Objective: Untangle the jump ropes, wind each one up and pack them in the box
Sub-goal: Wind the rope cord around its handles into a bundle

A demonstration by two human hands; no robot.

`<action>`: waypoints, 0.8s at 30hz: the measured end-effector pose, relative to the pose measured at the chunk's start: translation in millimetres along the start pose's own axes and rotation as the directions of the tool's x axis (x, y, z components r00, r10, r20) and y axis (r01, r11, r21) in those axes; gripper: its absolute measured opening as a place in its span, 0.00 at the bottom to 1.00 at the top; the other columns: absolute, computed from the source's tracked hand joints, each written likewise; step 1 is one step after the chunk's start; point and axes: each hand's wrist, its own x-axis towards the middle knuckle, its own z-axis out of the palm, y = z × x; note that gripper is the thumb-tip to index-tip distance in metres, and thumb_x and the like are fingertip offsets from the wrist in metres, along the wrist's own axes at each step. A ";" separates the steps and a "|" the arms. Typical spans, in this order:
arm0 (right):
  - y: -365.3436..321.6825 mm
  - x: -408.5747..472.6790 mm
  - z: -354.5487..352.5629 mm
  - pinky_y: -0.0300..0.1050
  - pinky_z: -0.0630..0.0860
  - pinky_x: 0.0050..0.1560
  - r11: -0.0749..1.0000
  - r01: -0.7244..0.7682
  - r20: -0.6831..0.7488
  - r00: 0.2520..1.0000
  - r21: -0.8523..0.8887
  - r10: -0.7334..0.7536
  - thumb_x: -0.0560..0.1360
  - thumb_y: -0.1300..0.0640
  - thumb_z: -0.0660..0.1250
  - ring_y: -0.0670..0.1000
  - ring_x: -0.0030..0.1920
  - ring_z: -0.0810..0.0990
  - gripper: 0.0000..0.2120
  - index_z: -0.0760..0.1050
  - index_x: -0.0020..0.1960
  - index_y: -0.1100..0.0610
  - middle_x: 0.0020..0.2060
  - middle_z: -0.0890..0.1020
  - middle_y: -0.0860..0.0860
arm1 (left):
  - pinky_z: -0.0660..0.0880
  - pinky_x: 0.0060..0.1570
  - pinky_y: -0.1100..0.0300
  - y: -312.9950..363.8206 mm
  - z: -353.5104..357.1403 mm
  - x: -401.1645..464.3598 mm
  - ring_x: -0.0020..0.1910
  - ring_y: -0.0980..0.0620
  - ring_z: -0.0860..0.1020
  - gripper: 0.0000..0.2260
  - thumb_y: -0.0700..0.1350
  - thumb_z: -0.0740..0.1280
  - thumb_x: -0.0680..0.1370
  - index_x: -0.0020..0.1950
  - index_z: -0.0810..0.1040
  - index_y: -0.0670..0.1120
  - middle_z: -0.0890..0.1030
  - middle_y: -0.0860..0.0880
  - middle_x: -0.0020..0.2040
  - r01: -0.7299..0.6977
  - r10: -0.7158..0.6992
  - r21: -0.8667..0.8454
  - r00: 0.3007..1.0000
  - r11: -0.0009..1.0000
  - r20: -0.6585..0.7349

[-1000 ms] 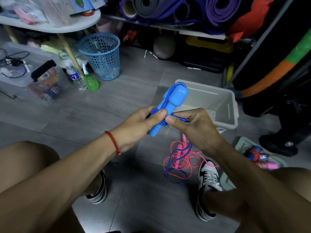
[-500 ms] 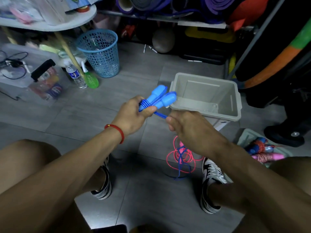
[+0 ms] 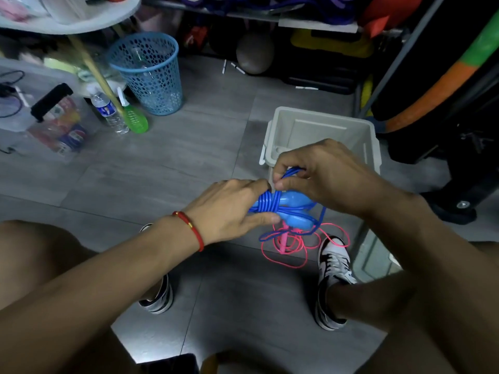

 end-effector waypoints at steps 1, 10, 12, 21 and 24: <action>2.8 0.7 -1.7 0.51 0.77 0.44 1.000 0.001 0.014 1.000 0.011 -0.001 0.72 0.44 0.72 0.39 0.36 0.76 0.06 0.80 0.45 0.44 0.31 0.81 0.41 | 0.68 0.39 0.54 0.6 -2.0 -1.1 0.47 0.42 0.78 0.20 0.65 0.64 0.77 0.52 0.72 0.48 0.80 0.48 0.48 -0.027 0.027 -0.001 1.000 1.000 -0.016; 13.8 11.6 -4.0 0.49 0.78 0.48 0.965 0.050 0.177 0.979 0.257 -0.098 0.68 0.47 0.78 0.46 0.43 0.82 0.07 0.85 0.43 0.47 0.41 0.84 0.46 | 0.64 0.33 0.59 0.4 -10.5 -6.6 0.38 0.49 0.75 0.18 0.62 0.70 0.73 0.50 0.72 0.51 0.69 0.57 0.36 -0.259 0.267 0.086 0.957 0.962 -0.112; 18.9 14.3 -3.5 0.44 0.79 0.46 0.863 -0.065 0.204 0.978 0.500 -0.045 0.68 0.55 0.78 0.48 0.39 0.83 0.08 0.86 0.44 0.57 0.38 0.86 0.51 | 0.69 0.35 0.56 0.9 -18.8 -7.8 0.38 0.54 0.74 0.20 0.63 0.71 0.72 0.53 0.70 0.51 0.72 0.58 0.38 -0.194 0.189 -0.032 0.976 0.981 -0.111; 40.7 4.7 37.3 0.40 0.71 0.39 0.557 -0.313 0.435 0.895 0.770 -0.099 0.72 0.56 0.74 0.52 0.40 0.74 0.17 0.77 0.47 0.72 0.39 0.79 0.57 | 0.78 0.53 0.58 0.0 -34.2 -17.8 0.49 0.54 0.81 0.24 0.49 0.79 0.71 0.63 0.76 0.46 0.84 0.52 0.51 -0.019 0.028 -0.591 1.000 0.806 0.006; 34.1 5.4 40.2 0.40 0.71 0.40 0.579 -0.204 0.290 0.955 0.789 -0.057 0.72 0.56 0.69 0.46 0.36 0.72 0.05 0.77 0.41 0.58 0.33 0.76 0.49 | 0.77 0.48 0.58 -3.0 -32.2 -17.5 0.45 0.53 0.79 0.18 0.43 0.77 0.71 0.58 0.80 0.41 0.83 0.40 0.50 0.054 -0.176 -0.812 0.983 0.581 -0.061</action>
